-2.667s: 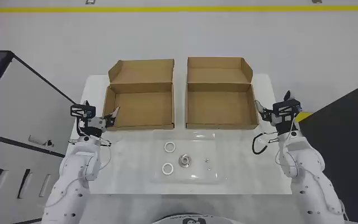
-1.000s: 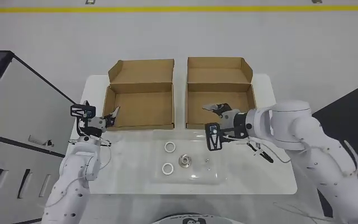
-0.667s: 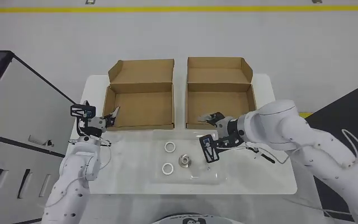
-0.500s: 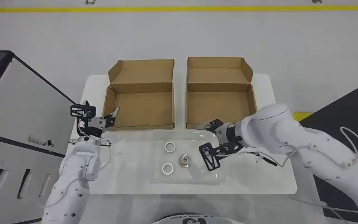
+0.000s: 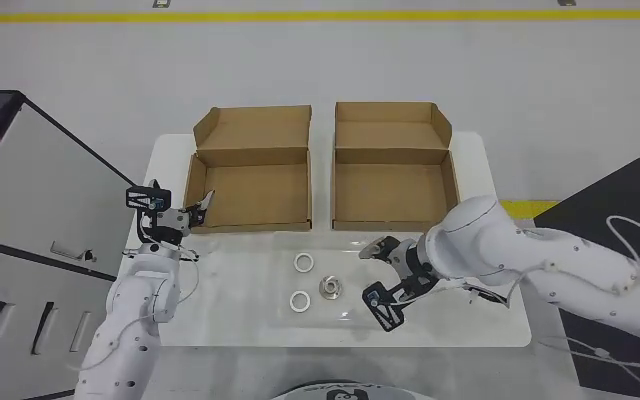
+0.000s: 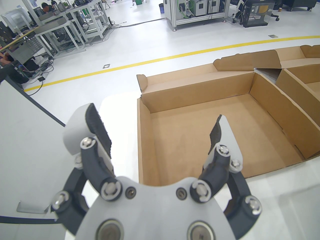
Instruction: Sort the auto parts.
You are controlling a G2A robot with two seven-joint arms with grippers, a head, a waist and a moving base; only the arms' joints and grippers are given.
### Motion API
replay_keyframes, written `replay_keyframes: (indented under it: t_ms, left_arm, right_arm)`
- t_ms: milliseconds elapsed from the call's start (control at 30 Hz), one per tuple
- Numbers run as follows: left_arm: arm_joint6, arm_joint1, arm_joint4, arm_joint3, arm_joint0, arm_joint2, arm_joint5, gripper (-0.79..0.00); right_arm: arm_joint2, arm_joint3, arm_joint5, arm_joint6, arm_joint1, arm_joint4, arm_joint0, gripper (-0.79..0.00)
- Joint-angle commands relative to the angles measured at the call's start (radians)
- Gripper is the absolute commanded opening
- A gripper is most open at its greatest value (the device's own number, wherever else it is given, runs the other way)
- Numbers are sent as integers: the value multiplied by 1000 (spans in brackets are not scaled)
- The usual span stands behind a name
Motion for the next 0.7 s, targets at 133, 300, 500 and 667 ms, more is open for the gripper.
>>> replay_keyframes:
  t_ms: [133, 300, 500, 667]
  left_arm:
    - [0, 0, 0, 0, 0, 0, 0, 0]
    - [0, 0, 0, 0, 0, 0, 0, 0]
    - [0, 0, 0, 0, 0, 0, 0, 0]
    - [0, 0, 0, 0, 0, 0, 0, 0]
  right_arm:
    - [-72, 41, 0, 0, -27, 77, 84, 0]
    - [-122, 88, 0, 0, -67, 150, 140, 0]
    - [-134, 166, 0, 0, -122, 164, 136, 0]
    - [-134, 227, 0, 0, -162, 145, 102, 0]
